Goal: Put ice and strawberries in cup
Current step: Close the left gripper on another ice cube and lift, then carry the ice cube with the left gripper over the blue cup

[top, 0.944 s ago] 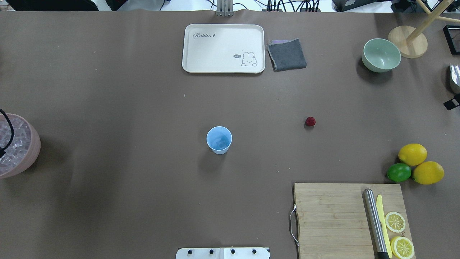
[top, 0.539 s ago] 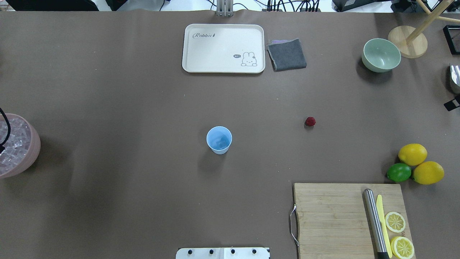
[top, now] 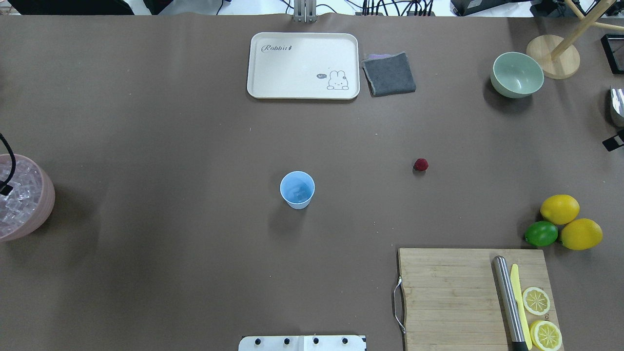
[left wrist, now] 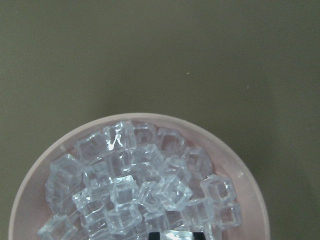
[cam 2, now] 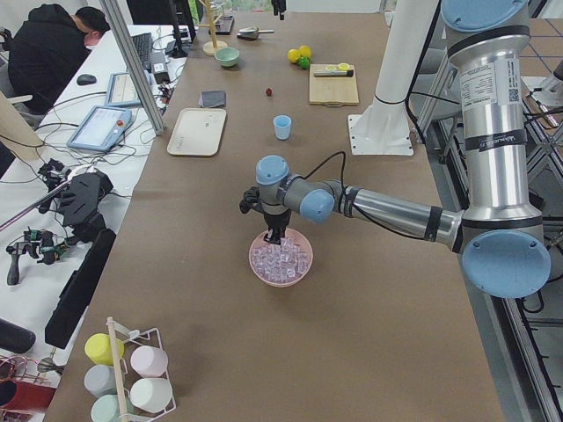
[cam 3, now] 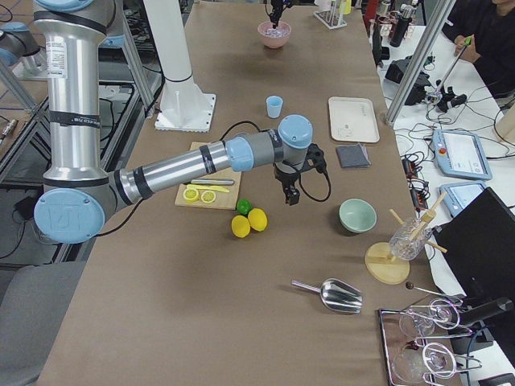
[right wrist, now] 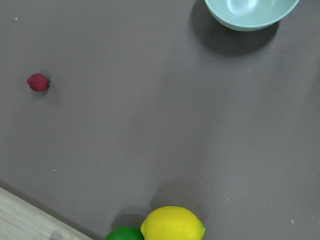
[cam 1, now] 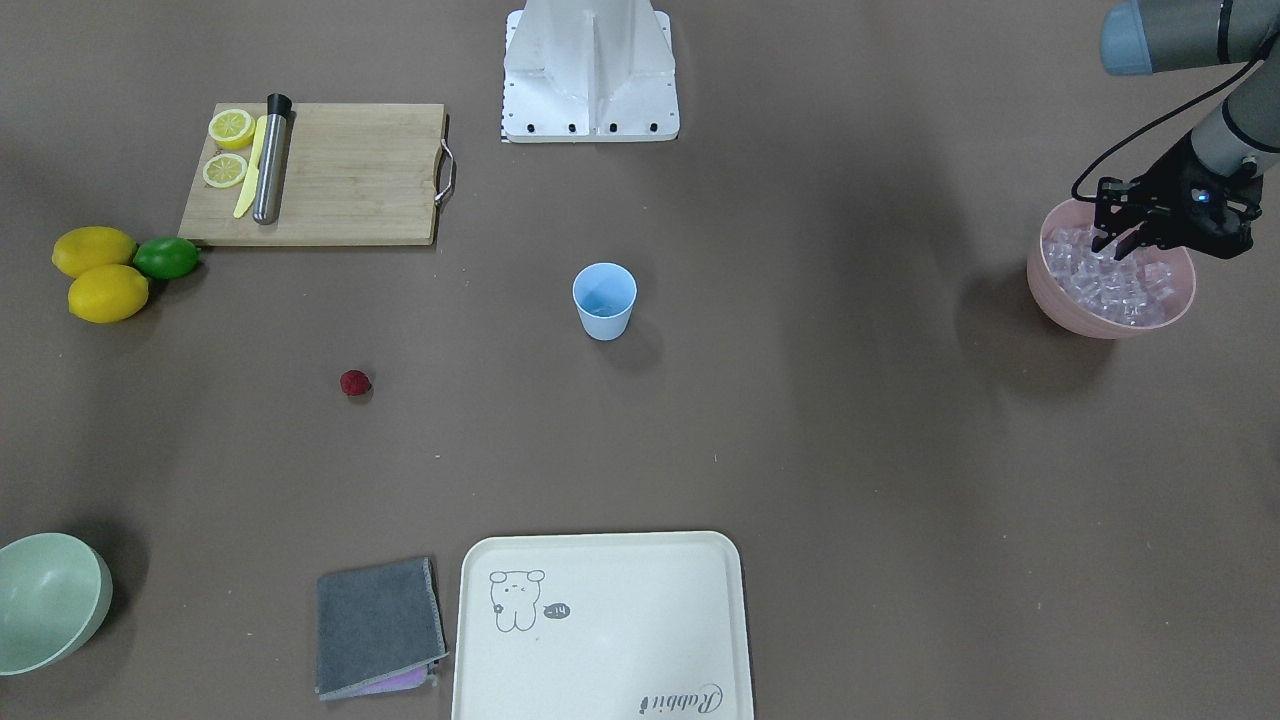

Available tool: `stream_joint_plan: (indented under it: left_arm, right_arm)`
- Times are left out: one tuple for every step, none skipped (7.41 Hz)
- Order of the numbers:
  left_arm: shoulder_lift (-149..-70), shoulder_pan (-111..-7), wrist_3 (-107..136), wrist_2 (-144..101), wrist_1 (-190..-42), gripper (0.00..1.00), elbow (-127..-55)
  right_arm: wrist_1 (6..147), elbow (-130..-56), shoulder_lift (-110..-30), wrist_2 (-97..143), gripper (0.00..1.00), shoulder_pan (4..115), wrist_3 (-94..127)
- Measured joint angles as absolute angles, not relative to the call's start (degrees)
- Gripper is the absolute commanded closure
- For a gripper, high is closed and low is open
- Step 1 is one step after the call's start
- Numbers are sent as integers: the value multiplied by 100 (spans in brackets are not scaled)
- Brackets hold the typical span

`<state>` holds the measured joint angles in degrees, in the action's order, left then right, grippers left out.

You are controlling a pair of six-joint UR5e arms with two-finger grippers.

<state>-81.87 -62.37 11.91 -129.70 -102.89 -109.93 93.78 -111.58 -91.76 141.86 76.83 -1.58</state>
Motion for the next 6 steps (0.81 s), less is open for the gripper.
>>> stream_joint_plan:
  left_arm:
    - [-8459, -6221, 1456, -13008, -10240, 100, -11001]
    - [-8887, -6145, 1905, -13032, -10161, 100, -10952]
    - [-9379, -5944, 2485, -13027, -10101, 100, -10868]
    - [-9902, -5565, 3205, -12954, -10069, 100, -10753]
    - [-10389, -5127, 3917, -12761, -10043, 100, -10622]
    - [-10840, -4739, 4528, -12540, -9903, 100, -10532]
  right_arm:
    - [9378, -11156, -9176, 14186, 0, 7682, -158]
    - [9378, -11158, -9176, 14186, 0, 7682, -160]
    - [9378, -11161, -9176, 14184, 0, 7682, -163]
    - [9378, -11154, -9174, 14176, 0, 7682, -168]
    - [9378, -11136, -9165, 14166, 0, 7682, -172]
    - [9378, -11125, -9156, 14164, 0, 7682, -173]
